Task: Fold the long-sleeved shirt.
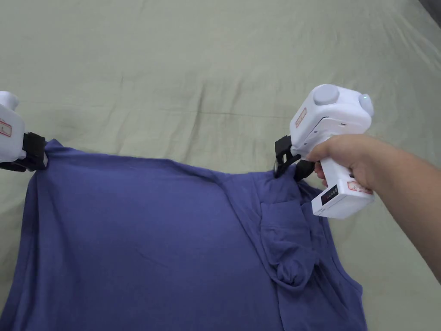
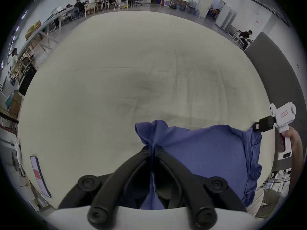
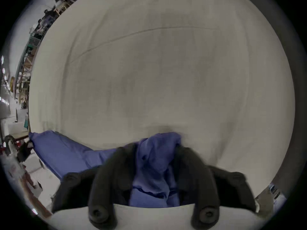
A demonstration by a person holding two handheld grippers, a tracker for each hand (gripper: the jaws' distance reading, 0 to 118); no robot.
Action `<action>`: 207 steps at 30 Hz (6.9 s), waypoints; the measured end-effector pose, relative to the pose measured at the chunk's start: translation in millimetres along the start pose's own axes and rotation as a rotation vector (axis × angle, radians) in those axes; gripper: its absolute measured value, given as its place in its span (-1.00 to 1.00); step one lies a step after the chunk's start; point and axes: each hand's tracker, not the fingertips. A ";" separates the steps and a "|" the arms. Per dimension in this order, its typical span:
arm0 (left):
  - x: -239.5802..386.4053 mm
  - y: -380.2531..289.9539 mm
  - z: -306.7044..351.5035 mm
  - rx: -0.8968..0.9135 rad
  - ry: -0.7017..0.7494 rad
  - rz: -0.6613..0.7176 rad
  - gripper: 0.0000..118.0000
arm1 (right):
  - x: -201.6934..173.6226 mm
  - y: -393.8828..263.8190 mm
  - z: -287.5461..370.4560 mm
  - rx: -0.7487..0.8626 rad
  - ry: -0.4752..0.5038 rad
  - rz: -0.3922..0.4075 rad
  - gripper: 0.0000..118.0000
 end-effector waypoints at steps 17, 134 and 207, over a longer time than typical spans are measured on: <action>-1.2 23.3 8.3 0.057 -0.075 0.078 -0.99 | 12.8 4.5 75.7 0.257 0.006 0.050 -0.79; -90.4 -246.0 -75.4 -0.259 -0.769 0.598 -0.94 | -32.7 -391.3 93.5 0.318 0.886 0.352 -0.94; 246.2 -191.3 45.7 -0.261 -0.358 -0.320 -0.93 | -17.7 -426.5 125.0 0.332 0.378 0.146 -0.94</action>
